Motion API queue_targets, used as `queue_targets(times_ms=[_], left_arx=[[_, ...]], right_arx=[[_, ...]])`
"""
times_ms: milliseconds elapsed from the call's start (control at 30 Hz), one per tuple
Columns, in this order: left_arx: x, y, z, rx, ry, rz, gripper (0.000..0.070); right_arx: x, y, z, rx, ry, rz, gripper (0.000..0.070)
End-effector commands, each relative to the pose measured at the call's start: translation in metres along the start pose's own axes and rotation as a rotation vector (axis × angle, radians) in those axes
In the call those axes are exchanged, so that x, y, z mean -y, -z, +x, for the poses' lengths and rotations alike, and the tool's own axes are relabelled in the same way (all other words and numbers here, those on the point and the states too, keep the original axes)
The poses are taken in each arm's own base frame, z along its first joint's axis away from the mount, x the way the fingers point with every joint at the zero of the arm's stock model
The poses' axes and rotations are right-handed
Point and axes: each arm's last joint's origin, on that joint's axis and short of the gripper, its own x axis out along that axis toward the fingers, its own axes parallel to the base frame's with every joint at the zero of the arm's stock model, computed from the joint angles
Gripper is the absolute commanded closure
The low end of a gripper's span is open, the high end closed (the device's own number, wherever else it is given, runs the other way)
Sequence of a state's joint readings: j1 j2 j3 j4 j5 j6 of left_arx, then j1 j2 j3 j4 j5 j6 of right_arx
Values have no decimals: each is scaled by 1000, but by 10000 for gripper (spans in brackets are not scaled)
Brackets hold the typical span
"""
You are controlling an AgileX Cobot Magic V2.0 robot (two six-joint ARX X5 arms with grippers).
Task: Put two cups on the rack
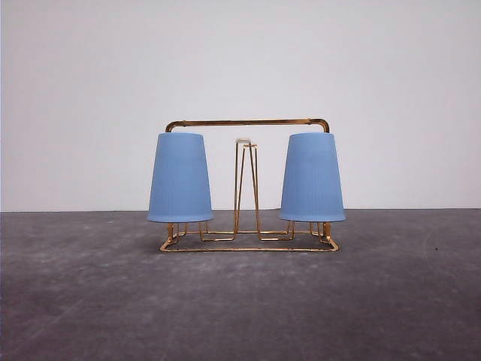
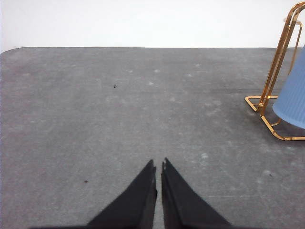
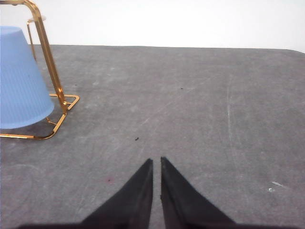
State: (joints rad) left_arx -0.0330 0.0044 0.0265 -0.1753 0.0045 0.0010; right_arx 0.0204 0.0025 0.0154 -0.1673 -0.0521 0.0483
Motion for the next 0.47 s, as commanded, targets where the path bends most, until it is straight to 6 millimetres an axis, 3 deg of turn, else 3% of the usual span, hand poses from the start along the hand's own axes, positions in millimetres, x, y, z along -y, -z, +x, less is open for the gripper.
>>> queue_targets(times_ms=[0,433], left_arx=[[0,3,1,3,-1,9,700],[0,3,1,3,-1,9,700]], right_arx=[[0,0,0,5,-2,-8,674],[0,0,0,5,-2,-9,674]])
